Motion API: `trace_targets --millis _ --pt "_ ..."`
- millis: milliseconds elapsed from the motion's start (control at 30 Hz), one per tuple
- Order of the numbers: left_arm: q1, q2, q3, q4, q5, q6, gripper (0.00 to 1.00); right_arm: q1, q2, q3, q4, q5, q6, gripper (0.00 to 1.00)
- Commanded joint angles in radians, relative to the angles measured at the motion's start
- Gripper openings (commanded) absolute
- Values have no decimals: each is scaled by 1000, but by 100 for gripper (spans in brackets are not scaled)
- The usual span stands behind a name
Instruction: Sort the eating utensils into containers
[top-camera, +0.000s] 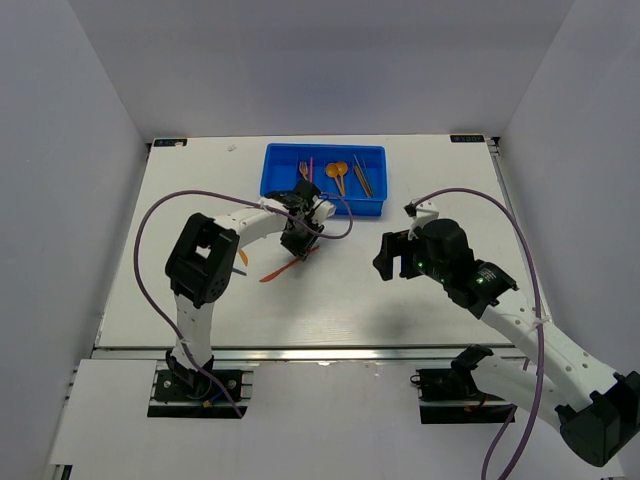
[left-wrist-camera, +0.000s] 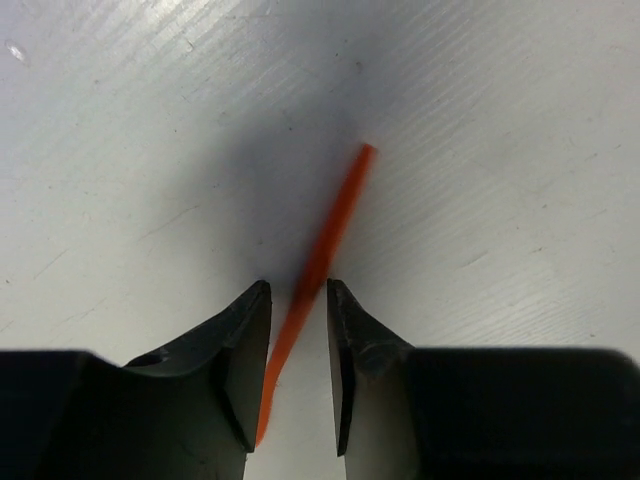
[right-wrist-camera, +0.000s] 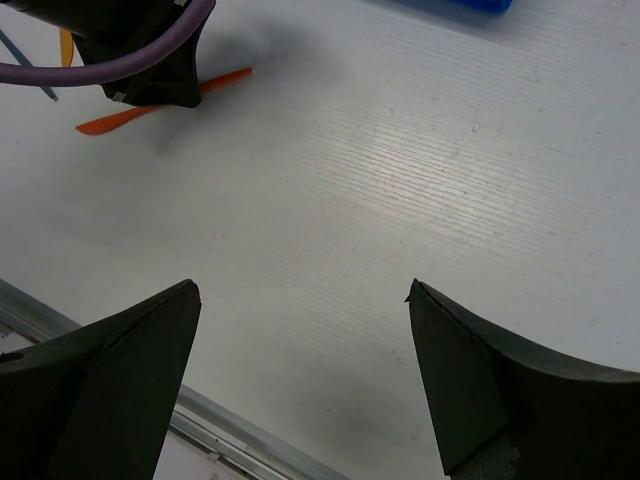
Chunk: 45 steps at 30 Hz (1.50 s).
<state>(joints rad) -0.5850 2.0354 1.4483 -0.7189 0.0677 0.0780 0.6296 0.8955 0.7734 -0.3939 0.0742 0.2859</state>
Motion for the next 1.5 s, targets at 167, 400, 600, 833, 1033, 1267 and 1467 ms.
trace_targets --millis 167,400,600,833,1033,1267,1467 --pt "-44 6 -123 85 3 -107 21 -1 -27 -8 35 -11 -13 89" --pt "-157 12 -244 165 -170 -268 0 -1 -56 -11 27 -5 -11 89" --pt "-170 -73 -215 136 -253 -389 0 -1 -73 -2 6 19 -16 89" --pt "-170 -236 -29 96 -269 -414 0 -1 -64 24 -26 64 -19 89" --pt "-95 -279 90 116 -301 -442 0 -1 -60 33 -43 99 -24 89" --pt "123 -120 456 147 -310 -417 0 -4 -30 52 -37 99 -24 89" --pt "197 107 759 225 -311 -300 0 -4 3 49 -20 67 -17 89"
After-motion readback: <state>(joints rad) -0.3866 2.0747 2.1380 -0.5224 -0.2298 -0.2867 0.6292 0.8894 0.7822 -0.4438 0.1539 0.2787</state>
